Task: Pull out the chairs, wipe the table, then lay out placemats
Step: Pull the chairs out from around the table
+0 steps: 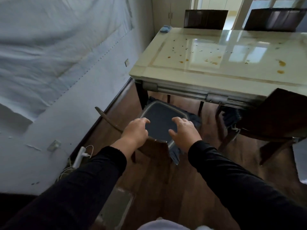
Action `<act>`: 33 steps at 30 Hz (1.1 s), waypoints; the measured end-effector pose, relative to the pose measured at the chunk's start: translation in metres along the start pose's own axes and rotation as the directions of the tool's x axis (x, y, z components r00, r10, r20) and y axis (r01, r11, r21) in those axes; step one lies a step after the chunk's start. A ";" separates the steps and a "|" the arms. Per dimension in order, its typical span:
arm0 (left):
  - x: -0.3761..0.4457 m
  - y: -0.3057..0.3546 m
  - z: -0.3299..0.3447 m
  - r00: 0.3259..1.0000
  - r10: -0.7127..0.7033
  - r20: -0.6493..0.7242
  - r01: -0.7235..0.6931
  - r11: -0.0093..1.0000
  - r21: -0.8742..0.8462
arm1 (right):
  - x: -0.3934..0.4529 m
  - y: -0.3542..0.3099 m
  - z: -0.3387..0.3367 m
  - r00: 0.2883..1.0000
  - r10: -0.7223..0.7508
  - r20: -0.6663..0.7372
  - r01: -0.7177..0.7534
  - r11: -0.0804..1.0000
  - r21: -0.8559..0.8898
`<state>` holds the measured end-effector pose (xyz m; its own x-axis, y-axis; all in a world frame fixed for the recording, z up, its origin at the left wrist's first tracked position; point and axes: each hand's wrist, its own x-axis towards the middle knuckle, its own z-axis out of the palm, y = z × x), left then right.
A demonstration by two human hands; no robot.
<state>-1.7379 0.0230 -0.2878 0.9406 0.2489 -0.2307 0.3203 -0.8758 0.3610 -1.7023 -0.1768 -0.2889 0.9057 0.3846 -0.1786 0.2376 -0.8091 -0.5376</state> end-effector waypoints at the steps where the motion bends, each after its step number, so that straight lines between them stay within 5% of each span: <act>1: 0.001 -0.009 0.002 0.999 -0.019 0.047 0.019 1.000 -0.001 | 0.001 -0.003 0.001 1.000 -0.003 0.001 0.003 1.000 -0.006; 6: 0.001 -0.034 0.014 0.937 -0.016 0.350 -0.038 0.989 0.146 | 0.010 -0.020 0.008 0.995 -0.053 0.087 0.059 0.996 -0.064; 18: 0.017 -0.048 0.002 0.934 0.103 0.342 -0.193 0.952 0.240 | 0.023 -0.044 0.059 0.952 -0.107 0.287 0.166 0.967 -0.191; 24: 0.049 -0.087 -0.014 0.873 0.232 0.429 -0.376 0.880 0.289 | 0.032 -0.054 0.076 0.920 0.077 0.384 0.056 0.944 -0.324; 33: 0.123 -0.157 -0.056 0.860 0.156 0.486 -0.442 0.703 0.557 | 0.061 -0.078 0.105 0.944 0.198 0.266 -0.068 0.902 -0.427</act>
<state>-1.6663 0.2148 -0.3222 0.8041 -0.1233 -0.5816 -0.2534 -0.9560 -0.1477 -1.7022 -0.0432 -0.3448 0.8080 0.3213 -0.4938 0.3020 -0.9456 -0.1209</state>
